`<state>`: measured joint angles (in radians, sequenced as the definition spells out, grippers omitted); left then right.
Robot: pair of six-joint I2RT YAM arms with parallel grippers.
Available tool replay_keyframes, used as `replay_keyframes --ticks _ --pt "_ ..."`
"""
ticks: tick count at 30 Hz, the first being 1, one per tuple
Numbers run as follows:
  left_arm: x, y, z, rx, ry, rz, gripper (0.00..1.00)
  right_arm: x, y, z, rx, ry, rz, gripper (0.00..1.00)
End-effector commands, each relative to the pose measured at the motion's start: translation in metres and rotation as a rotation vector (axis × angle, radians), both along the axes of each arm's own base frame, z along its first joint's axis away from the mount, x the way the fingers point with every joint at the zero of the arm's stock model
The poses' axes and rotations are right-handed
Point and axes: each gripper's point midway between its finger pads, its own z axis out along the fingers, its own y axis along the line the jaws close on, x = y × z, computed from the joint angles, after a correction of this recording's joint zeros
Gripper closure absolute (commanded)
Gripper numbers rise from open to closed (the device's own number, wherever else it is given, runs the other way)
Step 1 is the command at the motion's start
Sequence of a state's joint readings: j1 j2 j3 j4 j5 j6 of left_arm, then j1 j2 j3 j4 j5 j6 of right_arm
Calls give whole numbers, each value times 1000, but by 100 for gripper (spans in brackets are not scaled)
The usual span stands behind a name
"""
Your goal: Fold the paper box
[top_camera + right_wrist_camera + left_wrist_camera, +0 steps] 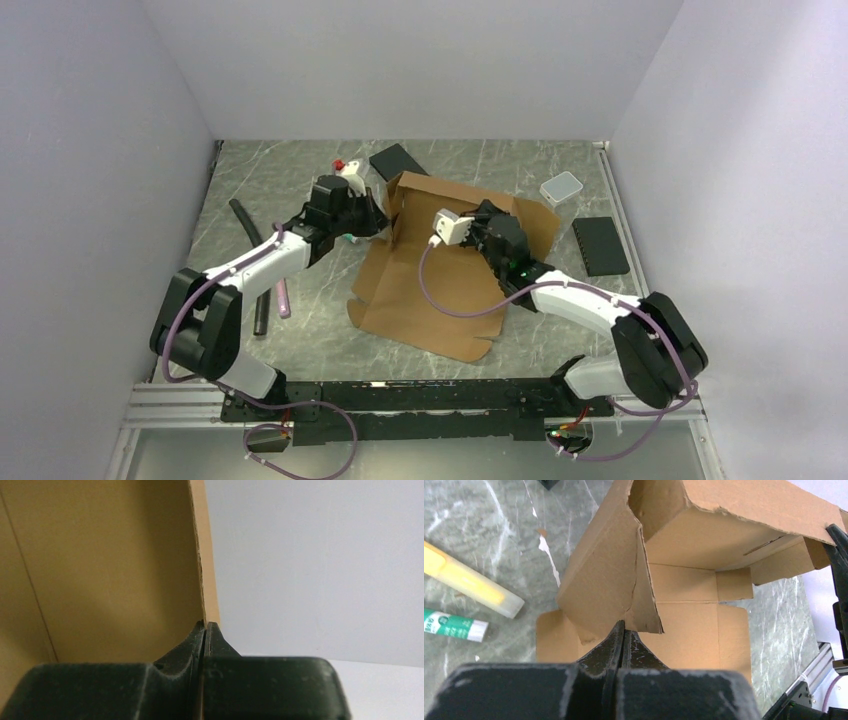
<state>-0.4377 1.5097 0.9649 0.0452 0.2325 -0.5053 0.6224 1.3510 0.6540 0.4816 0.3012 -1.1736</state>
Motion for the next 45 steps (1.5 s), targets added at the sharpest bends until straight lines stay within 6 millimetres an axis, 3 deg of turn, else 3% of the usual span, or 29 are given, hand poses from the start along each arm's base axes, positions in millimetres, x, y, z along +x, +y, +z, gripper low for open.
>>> replay_keyframes --ticks 1,10,17,21,29,37,45 --pt "-17 -1 -2 -65 40 5 100 -16 7 1 -16 -33 76 100" --pt "-32 -4 -13 -129 79 -7 100 -32 4 -17 -154 -99 110 100" --pt "-33 -10 15 -200 45 -19 100 -26 2 -15 -138 -108 58 100" --pt "-36 -15 20 -228 59 -38 100 -27 4 -18 -129 -92 63 100" --pt "-42 -23 -6 -284 152 -48 100 -36 6 -31 -140 -66 102 100" --pt "-47 -23 3 -309 147 -52 100 -40 3 -41 -176 -55 113 100" --pt "-56 -16 -19 -260 183 -70 88 -50 -3 -53 -238 -66 143 100"
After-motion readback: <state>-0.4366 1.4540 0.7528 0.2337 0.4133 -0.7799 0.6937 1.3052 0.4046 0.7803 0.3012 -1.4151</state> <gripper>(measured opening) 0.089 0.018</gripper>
